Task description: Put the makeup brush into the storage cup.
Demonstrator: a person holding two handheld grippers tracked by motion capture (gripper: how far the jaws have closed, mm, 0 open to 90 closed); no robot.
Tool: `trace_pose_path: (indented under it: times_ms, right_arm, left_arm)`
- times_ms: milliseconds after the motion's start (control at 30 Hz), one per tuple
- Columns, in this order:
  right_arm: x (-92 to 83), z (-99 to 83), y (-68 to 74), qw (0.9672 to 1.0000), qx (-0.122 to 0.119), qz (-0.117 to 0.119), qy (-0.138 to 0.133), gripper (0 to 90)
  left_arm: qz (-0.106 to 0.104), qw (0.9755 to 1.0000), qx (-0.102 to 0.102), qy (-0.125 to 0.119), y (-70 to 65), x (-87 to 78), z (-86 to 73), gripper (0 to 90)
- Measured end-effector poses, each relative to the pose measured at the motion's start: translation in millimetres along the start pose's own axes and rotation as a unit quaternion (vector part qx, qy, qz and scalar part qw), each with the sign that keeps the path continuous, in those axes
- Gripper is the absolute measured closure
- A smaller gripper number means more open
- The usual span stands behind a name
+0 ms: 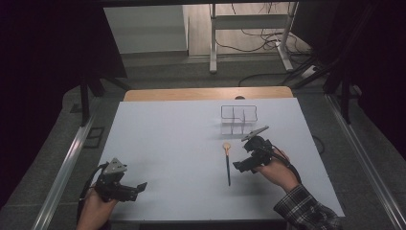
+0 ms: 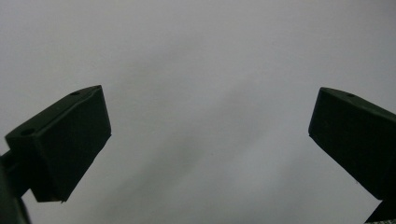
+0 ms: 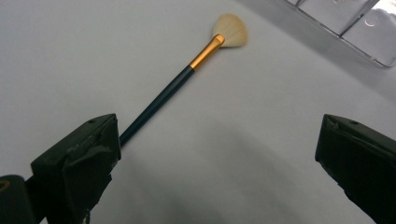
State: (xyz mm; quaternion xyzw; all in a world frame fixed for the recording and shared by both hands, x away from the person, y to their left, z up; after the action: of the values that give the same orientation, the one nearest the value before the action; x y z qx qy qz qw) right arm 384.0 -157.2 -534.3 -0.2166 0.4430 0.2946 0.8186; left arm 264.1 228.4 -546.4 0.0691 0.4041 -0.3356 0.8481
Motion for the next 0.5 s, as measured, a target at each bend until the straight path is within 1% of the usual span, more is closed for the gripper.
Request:
trace_pose_path:
  times_ms: [100,333,500]
  right_arm:
    - [3.4,2.9,1.3,1.0000,0.001,0.000,0.004,0.1]
    - [9.8,7.8,3.1,0.9999,-0.006,-0.001,0.013,0.1]
    - [14.6,12.4,4.7,0.9999,-0.003,0.000,0.017,0.1]
  left_arm:
    - [-0.001,1.0000,0.000,0.000,-0.1,0.1,0.0,0.0]
    - [-0.001,1.0000,0.000,0.001,-0.2,0.5,-0.1,0.0]
    - [-0.002,1.0000,0.000,0.000,-0.1,0.4,-0.1,0.0]
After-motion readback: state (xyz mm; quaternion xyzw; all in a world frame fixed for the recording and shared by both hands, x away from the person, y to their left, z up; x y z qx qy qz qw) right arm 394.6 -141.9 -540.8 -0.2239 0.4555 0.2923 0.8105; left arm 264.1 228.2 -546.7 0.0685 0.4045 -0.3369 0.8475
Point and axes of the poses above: each handheld gripper's, and its own axes: x roughly forward along the jaws, z roughly out of its top, y roughly to its left, the point moved 7 cm from there along x, roughly forward along the jaws, and after that the axes turned 7 degrees about -z, right-handed, at the moved point
